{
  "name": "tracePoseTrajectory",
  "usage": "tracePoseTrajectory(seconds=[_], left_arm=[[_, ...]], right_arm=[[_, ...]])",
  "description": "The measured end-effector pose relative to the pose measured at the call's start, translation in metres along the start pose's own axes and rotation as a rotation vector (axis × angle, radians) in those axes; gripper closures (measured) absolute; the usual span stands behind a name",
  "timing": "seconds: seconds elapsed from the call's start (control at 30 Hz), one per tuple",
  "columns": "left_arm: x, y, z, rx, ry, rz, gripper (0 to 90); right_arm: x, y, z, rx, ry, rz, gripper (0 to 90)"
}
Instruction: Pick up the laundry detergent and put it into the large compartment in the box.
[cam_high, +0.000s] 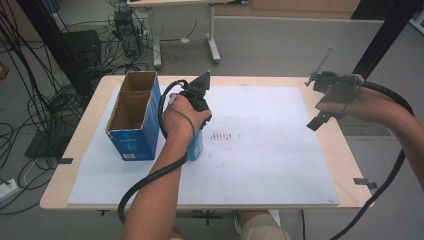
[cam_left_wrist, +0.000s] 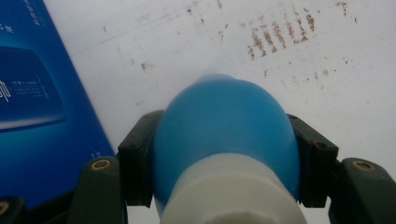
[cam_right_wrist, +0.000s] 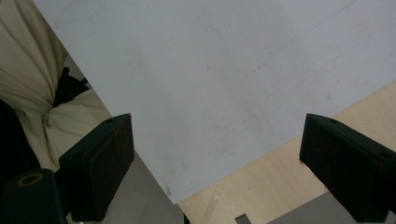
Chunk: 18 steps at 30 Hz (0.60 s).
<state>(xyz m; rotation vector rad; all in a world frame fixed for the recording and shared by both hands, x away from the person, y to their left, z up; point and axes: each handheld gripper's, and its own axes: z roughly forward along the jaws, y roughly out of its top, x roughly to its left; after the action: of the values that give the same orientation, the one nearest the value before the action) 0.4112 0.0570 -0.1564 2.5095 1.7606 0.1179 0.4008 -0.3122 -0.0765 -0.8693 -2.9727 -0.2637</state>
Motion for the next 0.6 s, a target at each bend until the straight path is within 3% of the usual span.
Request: tracePoseTrajectory(seconds=[0.6], left_arm=[[0.0056, -0.0003, -0.0001, 0.0, -0.014, -0.007, 37.4]], right_arm=[[0.0012, 0.0037, 0.0015, 0.004, 0.001, -0.008, 10.1]])
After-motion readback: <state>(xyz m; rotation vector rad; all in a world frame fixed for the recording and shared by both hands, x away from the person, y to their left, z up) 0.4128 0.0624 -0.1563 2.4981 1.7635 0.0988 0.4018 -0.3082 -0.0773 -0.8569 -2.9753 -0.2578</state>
